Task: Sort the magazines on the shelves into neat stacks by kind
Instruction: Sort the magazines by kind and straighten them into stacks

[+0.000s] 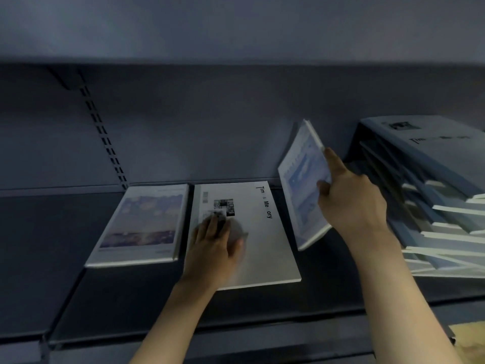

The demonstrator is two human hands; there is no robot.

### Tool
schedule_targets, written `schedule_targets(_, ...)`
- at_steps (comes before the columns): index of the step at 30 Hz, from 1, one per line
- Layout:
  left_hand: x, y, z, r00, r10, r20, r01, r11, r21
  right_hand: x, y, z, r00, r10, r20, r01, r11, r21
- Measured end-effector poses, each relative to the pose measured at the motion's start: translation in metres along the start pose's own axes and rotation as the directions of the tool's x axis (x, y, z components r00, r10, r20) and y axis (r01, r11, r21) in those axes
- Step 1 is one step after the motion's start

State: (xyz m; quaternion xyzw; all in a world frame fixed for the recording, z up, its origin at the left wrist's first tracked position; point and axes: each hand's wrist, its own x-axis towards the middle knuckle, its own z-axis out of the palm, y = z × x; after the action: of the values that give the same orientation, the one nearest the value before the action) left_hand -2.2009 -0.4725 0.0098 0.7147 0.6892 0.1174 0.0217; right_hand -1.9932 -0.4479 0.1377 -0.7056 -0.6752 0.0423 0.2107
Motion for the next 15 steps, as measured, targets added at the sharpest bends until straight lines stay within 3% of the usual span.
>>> schedule_targets(5,0.004,-0.005,-0.002,0.998,0.043,-0.056,-0.047,0.997,-0.067,-0.001,-0.006,-0.002,1.0,0.007,-0.009,-0.006,1.0,0.029)
schedule_targets(10,-0.003,-0.005,-0.018,0.998,-0.029,-0.049,0.018,0.976,-0.216,-0.003,-0.019,-0.011,0.998,-0.03,-0.057,0.035,0.995,0.092)
schedule_targets(15,-0.01,-0.034,-0.045,0.988,-0.096,-0.123,0.075,0.983,-0.168,-0.005,-0.049,-0.003,0.993,-0.108,-0.054,0.115,0.982,0.151)
